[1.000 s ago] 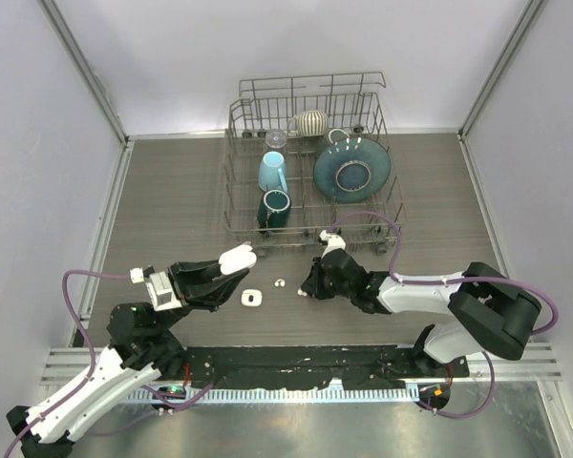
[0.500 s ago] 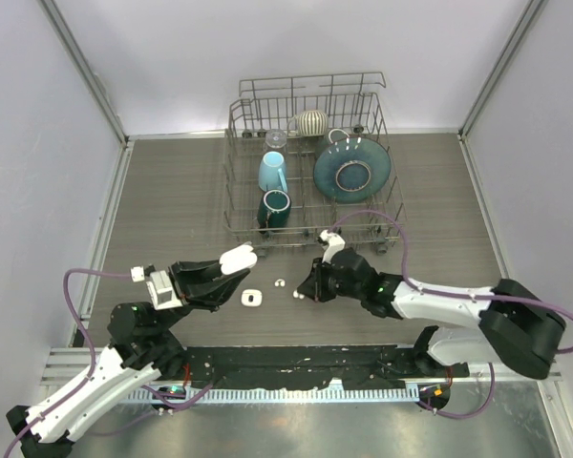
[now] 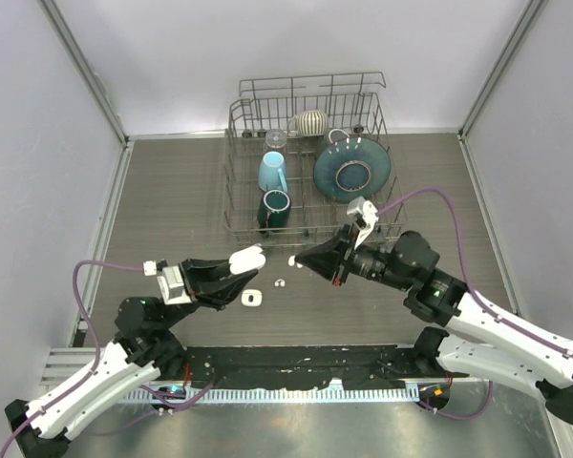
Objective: Insert the wireless bluetooth earbuds into the charging case
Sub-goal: Pick up the earbud from the center of the board, then place the earbud in the charging case.
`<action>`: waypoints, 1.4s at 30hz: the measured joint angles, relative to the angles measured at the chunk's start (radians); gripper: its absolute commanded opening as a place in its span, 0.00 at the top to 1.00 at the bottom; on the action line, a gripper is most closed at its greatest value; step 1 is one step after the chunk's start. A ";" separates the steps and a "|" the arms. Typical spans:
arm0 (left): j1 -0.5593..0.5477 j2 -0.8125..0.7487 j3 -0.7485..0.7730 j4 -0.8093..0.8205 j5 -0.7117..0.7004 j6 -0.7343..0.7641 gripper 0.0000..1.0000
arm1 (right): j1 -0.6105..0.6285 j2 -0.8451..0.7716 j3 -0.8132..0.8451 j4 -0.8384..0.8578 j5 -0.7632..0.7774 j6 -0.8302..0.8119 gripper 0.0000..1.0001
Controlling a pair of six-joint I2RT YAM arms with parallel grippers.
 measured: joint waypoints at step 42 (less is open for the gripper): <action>0.000 0.225 0.084 0.239 0.343 -0.157 1.00 | 0.200 0.103 0.297 -0.079 -0.169 -0.363 0.99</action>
